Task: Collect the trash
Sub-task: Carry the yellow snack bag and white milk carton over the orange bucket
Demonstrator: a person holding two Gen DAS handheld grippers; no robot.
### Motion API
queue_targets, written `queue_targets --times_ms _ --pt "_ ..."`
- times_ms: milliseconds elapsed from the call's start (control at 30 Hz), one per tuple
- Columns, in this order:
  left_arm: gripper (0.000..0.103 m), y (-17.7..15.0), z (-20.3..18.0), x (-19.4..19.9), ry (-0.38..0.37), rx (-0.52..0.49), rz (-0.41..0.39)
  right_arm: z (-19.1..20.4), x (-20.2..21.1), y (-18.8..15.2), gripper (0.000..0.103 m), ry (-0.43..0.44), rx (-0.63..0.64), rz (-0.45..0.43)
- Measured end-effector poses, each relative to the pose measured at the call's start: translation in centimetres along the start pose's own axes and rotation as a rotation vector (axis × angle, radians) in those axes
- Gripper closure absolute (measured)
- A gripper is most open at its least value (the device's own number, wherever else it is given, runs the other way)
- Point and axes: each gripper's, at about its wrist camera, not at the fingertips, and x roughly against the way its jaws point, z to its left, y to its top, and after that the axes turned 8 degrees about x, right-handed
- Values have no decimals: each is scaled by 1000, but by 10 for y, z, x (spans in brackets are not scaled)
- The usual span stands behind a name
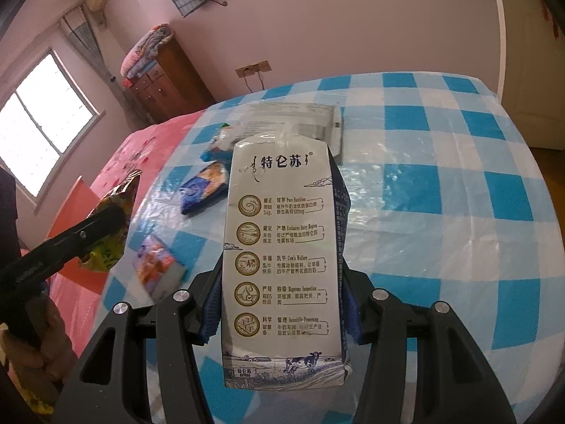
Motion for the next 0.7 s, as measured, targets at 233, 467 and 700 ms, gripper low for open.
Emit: queue_targets --times_ms 233,467,700 --pt "62 5 17 32 11 12 -60 27 10 7 48 34 31 -16" --pt "62 12 43 57 59 37 -115 64 13 20 48 66 85 -19" --pt "62 22 80 86 124 82 -180 108 6 34 48 110 158 -10"
